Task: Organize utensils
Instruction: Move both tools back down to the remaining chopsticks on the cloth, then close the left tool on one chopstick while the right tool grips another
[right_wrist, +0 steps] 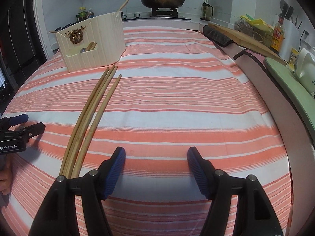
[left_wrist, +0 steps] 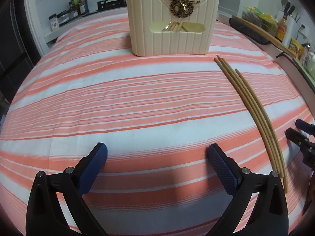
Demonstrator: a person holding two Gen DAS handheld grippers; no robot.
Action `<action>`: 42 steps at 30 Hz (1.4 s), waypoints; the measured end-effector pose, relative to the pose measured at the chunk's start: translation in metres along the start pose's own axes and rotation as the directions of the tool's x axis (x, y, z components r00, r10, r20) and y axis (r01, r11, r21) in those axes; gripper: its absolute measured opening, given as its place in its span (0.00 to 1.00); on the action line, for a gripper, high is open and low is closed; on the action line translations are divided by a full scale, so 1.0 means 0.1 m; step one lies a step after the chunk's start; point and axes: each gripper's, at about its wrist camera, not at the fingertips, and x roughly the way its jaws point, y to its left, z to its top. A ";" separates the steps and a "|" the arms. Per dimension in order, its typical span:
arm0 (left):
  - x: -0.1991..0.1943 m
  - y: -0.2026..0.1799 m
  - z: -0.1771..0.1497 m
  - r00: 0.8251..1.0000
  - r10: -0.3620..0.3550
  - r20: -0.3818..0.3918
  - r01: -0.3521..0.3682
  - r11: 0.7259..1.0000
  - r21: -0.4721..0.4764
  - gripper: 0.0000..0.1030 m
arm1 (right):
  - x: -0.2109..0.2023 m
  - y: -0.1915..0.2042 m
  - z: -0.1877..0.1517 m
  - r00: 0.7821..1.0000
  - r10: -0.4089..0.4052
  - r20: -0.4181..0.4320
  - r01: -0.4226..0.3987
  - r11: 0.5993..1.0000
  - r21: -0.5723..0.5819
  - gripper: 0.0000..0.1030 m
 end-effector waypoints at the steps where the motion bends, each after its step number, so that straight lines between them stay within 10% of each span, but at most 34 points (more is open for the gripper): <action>1: 0.00 0.00 0.00 1.000 -0.001 0.000 0.001 1.000 0.000 0.99 | 0.00 0.00 0.00 1.000 -0.002 0.000 0.002 1.000 -0.001 0.66; 9: -0.02 -0.01 0.03 1.000 -0.001 -0.001 0.001 1.000 -0.014 0.99 | 0.00 0.00 0.01 1.000 -0.005 -0.001 0.005 1.000 -0.004 0.67; 16: -0.15 -0.45 0.37 0.986 -0.167 0.019 0.167 0.986 -0.023 0.99 | 0.00 0.00 0.01 1.000 -0.004 -0.001 0.004 1.000 -0.003 0.67; 32: 0.36 -0.85 0.50 1.000 0.001 -0.017 -0.001 1.000 0.017 0.98 | 0.00 -0.01 0.02 1.000 0.003 -0.001 -0.003 1.000 0.003 0.67; 36: 0.25 -0.90 0.46 1.000 -0.023 0.006 0.022 0.996 0.081 0.70 | -0.01 -0.02 0.02 1.000 0.009 0.000 -0.009 1.000 0.009 0.67; 40: 0.14 -0.88 0.38 0.998 -0.062 0.012 0.060 0.990 0.129 0.14 | -0.15 0.06 0.10 0.991 0.131 0.012 -0.131 0.990 0.049 0.66; 42: 0.10 -0.83 0.34 0.998 -0.067 0.012 0.065 0.989 0.133 0.08 | -0.20 0.24 0.15 0.983 0.182 0.008 -0.182 0.983 0.014 0.65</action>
